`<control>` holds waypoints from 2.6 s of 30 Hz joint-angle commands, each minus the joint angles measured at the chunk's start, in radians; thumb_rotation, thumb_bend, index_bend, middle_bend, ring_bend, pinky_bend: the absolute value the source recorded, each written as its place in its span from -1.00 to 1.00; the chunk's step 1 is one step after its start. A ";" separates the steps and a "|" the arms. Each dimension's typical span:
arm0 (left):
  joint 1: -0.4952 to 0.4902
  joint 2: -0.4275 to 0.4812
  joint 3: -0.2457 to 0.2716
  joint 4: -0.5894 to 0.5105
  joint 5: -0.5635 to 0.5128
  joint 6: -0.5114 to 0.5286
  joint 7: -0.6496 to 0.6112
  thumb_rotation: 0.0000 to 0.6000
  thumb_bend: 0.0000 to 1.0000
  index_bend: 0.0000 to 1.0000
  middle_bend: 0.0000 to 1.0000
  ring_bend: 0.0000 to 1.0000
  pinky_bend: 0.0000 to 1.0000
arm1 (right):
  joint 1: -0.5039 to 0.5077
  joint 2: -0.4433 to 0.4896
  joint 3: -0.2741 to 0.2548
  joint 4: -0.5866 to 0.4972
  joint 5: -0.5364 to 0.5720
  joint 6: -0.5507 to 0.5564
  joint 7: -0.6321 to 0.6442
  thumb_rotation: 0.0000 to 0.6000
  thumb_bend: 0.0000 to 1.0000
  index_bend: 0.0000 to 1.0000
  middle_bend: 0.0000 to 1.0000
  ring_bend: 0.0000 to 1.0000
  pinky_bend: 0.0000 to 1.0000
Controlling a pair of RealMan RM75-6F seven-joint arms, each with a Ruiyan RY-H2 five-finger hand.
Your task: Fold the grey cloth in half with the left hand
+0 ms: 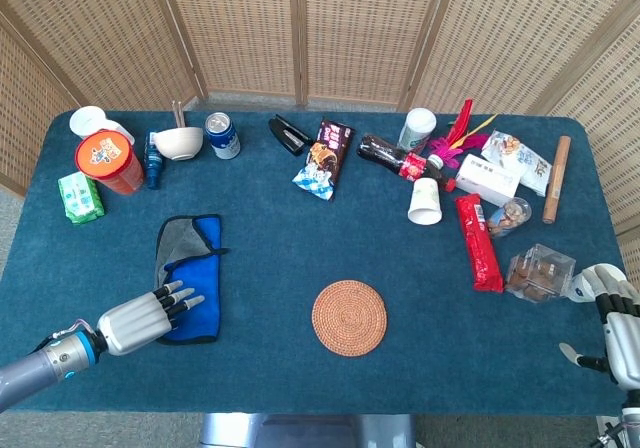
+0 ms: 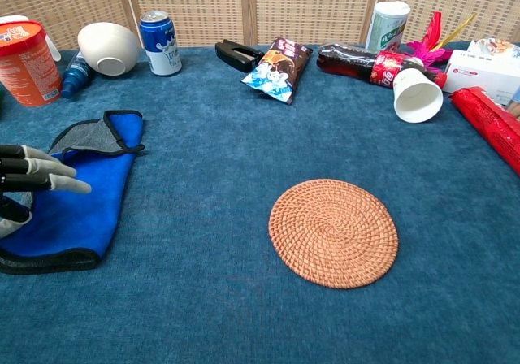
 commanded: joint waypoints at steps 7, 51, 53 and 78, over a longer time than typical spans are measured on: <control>0.022 -0.008 0.005 0.027 0.002 0.010 -0.018 1.00 0.16 0.18 -1.00 -1.00 -0.73 | 0.002 -0.003 -0.001 -0.001 0.001 -0.001 -0.008 1.00 -1.00 -0.96 -1.00 -1.00 -1.00; 0.096 0.010 0.027 0.068 0.024 0.045 -0.035 1.00 0.16 -0.01 -1.00 -1.00 -0.75 | 0.000 0.007 -0.010 -0.016 -0.019 0.006 0.004 1.00 -1.00 -0.95 -1.00 -1.00 -1.00; 0.099 0.010 0.024 0.071 0.022 0.049 -0.036 1.00 0.16 -0.11 -1.00 -1.00 -0.74 | -0.001 0.008 -0.011 -0.016 -0.020 0.007 0.004 1.00 -1.00 -0.95 -1.00 -1.00 -1.00; 0.079 -0.009 -0.112 0.098 -0.046 0.090 -0.028 1.00 0.16 -0.69 -1.00 -1.00 -0.76 | 0.001 0.010 -0.013 -0.018 -0.021 0.004 0.010 1.00 -1.00 -0.95 -1.00 -1.00 -1.00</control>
